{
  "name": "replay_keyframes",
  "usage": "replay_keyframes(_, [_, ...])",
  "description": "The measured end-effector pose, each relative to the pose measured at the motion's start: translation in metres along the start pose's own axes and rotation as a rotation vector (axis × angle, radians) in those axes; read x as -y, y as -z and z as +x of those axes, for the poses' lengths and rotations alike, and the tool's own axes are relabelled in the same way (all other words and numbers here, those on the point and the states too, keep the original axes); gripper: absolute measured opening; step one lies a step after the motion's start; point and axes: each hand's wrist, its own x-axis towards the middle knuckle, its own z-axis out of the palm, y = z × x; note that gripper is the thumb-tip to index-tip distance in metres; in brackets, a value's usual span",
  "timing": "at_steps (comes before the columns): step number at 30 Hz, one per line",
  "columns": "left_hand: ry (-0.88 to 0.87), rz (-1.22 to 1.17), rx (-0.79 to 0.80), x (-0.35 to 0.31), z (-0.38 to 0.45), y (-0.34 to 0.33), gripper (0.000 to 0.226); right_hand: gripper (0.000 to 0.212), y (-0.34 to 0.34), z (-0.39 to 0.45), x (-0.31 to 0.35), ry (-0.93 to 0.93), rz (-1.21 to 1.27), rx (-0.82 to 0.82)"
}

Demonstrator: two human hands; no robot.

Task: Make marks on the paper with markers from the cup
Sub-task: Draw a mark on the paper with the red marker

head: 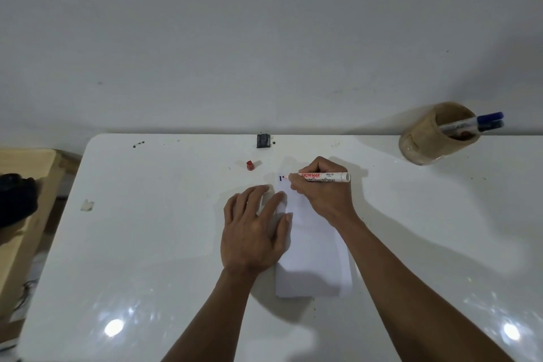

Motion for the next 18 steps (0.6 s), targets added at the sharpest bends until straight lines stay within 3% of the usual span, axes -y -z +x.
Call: replay_keyframes(18, [-0.019,0.007,-0.040,0.0005,-0.0005,-0.0019,0.041,0.022,0.0027,0.0006,0.0012,0.000,-0.070,0.042])
